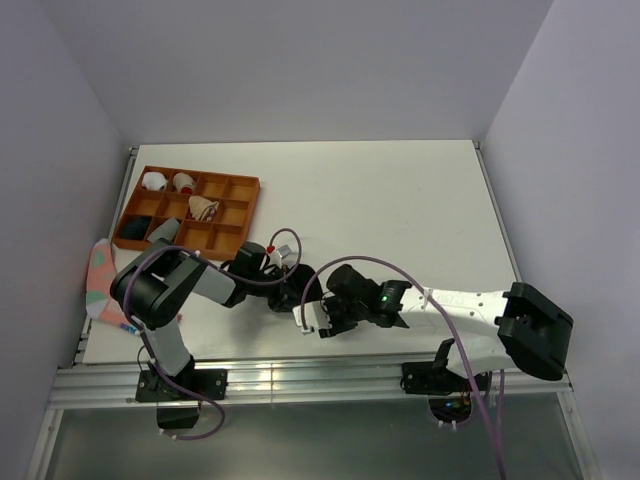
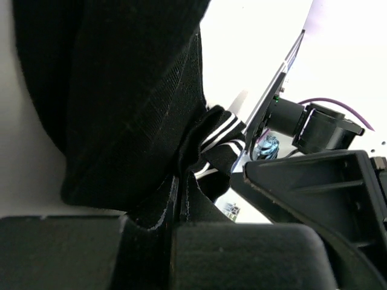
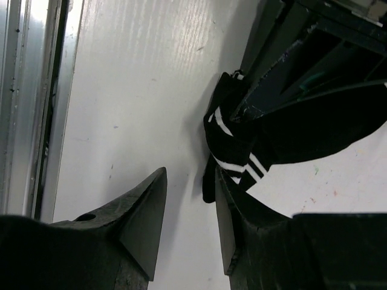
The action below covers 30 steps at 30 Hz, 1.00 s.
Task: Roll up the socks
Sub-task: Roll the sock at the center of the board.
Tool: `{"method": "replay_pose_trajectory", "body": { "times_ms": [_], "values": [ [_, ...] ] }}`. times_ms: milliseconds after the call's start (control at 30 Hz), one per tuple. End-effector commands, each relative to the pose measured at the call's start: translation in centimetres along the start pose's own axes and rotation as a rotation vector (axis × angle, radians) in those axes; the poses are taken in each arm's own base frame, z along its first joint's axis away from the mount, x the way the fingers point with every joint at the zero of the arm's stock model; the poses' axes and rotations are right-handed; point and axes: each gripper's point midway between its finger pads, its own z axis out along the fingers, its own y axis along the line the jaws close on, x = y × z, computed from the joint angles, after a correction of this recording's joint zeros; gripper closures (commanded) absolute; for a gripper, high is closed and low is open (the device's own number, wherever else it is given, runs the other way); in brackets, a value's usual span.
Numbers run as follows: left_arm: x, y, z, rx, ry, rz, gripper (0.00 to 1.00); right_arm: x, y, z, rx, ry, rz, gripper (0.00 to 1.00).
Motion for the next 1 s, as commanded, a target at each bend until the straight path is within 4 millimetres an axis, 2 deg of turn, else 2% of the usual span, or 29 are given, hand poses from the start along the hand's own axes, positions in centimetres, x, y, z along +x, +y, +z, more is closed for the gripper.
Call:
{"method": "replay_pose_trajectory", "body": {
  "times_ms": [0,333,667,900,967],
  "values": [
    [0.0,0.5,0.1,-0.015,0.01,-0.003,1.0,-1.0,-1.2,0.3,0.057,-0.019,-0.076,0.55],
    [0.3,0.8,0.1,-0.016,0.021,0.011,1.0,0.4,-1.5,2.0,0.054,0.048,-0.114,0.56],
    [0.5,1.0,0.2,-0.029,0.035,0.031,1.0,0.9,-3.1,2.1,0.144,0.072,-0.151,0.57],
    [0.5,0.7,0.1,-0.022,0.035,0.045,1.0,1.9,-2.0,2.9,0.077,0.11,-0.144,0.57],
    [0.5,0.4,0.1,-0.017,0.036,0.048,1.0,1.6,-2.0,2.8,0.071,0.103,-0.137,0.57]
  ]
}}
